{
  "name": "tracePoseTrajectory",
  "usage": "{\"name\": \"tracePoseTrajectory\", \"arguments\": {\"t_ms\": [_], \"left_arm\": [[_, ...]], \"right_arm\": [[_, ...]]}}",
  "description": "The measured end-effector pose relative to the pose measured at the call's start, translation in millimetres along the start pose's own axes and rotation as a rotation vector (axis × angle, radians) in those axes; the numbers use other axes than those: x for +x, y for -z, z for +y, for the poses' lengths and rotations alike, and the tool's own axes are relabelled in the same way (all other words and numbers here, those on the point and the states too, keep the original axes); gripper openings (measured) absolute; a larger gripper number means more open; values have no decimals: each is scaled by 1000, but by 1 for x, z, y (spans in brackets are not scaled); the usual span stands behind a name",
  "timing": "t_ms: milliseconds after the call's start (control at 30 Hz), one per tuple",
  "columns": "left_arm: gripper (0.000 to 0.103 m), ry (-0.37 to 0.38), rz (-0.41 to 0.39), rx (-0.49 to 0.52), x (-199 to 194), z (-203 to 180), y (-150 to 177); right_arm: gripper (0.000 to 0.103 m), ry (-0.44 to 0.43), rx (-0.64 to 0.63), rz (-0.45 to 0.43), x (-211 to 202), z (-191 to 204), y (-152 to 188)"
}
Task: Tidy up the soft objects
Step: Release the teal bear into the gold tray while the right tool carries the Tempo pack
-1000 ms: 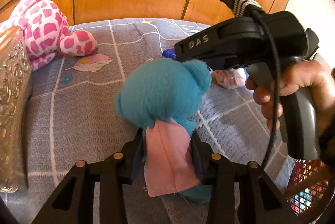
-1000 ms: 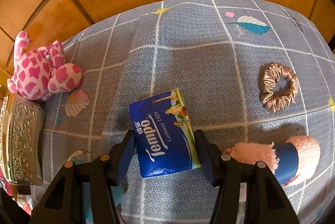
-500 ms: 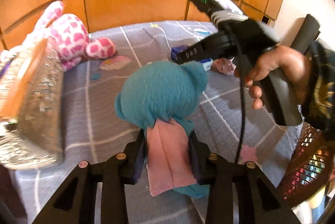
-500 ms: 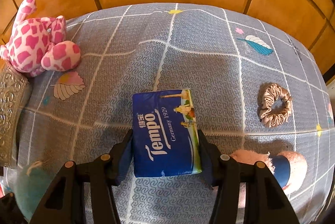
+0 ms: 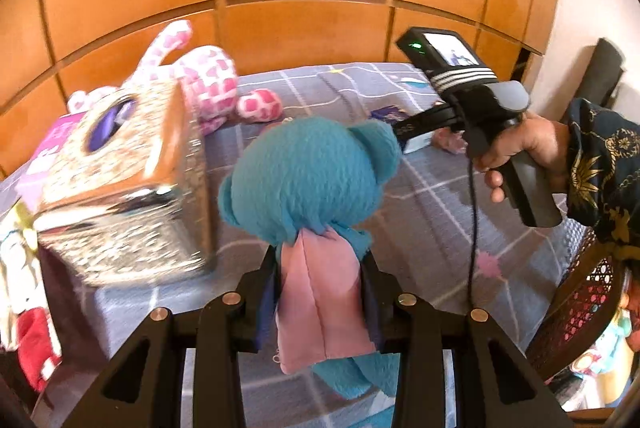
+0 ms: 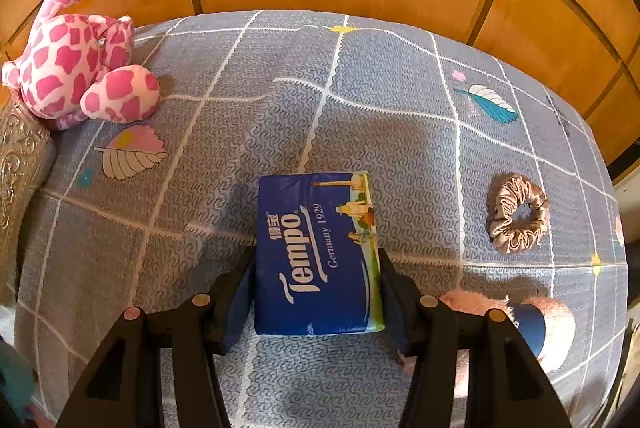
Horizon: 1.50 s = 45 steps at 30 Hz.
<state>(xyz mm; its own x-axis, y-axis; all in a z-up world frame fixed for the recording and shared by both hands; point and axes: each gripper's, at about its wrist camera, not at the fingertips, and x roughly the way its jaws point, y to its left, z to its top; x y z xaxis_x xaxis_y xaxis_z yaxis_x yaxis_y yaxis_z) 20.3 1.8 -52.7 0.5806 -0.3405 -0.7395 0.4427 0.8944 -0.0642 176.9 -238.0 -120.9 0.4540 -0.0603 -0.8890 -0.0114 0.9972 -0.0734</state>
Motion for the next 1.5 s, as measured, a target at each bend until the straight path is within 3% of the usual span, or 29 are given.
{"name": "tracePoseTrajectory", "arguments": {"t_ms": [633, 1233, 1500], "left_arm": [[37, -53, -30, -85, -40, 41, 16], [37, -136, -56, -227, -63, 80, 27], [38, -185, -105, -300, -85, 110, 26]], "right_arm": [[56, 24, -31, -24, -3, 4, 6], [56, 29, -33, -25, -4, 5, 7], [56, 29, -31, -23, -4, 4, 7]]}}
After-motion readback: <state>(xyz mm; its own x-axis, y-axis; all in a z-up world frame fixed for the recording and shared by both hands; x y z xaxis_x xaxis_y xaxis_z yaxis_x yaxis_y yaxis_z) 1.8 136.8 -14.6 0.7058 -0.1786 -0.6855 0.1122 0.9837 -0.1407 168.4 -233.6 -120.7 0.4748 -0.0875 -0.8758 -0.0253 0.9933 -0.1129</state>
